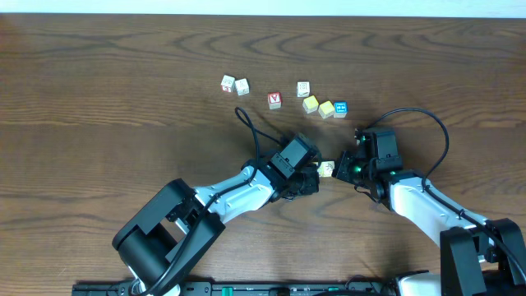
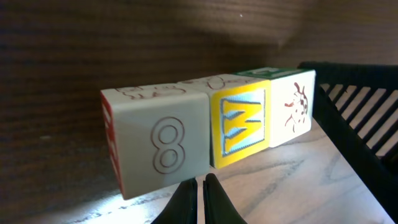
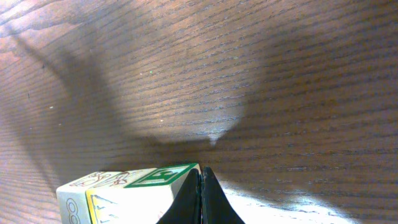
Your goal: Lift 3 blocks
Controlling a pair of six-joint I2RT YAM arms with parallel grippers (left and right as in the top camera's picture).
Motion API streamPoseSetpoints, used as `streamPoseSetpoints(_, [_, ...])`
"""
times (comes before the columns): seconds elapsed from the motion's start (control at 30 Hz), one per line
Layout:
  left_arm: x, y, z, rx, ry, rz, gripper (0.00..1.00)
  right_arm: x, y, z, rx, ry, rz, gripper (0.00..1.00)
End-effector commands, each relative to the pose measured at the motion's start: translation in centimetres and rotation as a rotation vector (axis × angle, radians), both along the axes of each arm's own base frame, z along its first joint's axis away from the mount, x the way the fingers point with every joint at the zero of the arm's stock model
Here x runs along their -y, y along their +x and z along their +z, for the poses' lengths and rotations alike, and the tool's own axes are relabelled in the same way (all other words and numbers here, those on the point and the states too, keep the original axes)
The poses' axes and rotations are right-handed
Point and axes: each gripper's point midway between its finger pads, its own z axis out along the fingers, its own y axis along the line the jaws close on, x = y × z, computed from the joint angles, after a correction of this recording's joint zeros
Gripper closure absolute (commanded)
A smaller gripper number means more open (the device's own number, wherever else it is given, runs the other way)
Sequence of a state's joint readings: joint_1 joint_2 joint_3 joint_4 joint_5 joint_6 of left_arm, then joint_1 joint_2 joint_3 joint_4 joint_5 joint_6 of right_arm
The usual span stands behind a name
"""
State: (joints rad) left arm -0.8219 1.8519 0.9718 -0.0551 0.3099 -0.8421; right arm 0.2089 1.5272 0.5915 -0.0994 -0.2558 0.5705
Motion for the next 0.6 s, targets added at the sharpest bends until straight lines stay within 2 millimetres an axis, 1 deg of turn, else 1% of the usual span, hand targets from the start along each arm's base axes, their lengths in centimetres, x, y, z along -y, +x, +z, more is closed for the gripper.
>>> streamPoseSetpoints(0.0, [0.0, -0.5, 0.3, -0.013, -0.009, -0.015, 0.93, -0.3, -0.3, -0.3, -0.012, 0.005, 0.008, 0.99])
streamPoseSetpoints(0.2, [0.0, -0.6, 2.5, 0.024, -0.030, -0.037, 0.93, -0.3, -0.3, -0.3, -0.012, 0.005, 0.008, 0.99])
streamPoseSetpoints(0.37, [-0.3, -0.6, 4.8, 0.062, -0.052, -0.052, 0.93, -0.3, -0.3, -0.3, -0.012, 0.005, 0.008, 0.99])
streamPoseSetpoints(0.47, [-1.5, 0.1, 6.5, 0.095, -0.055, -0.045, 0.93, -0.3, -0.3, -0.3, -0.012, 0.005, 0.008, 0.99])
streamPoseSetpoints(0.57, [-3.7, 1.3, 7.6, 0.094, -0.048, 0.015, 0.92, -0.3, -0.3, -0.3, -0.012, 0.006, 0.008, 0.99])
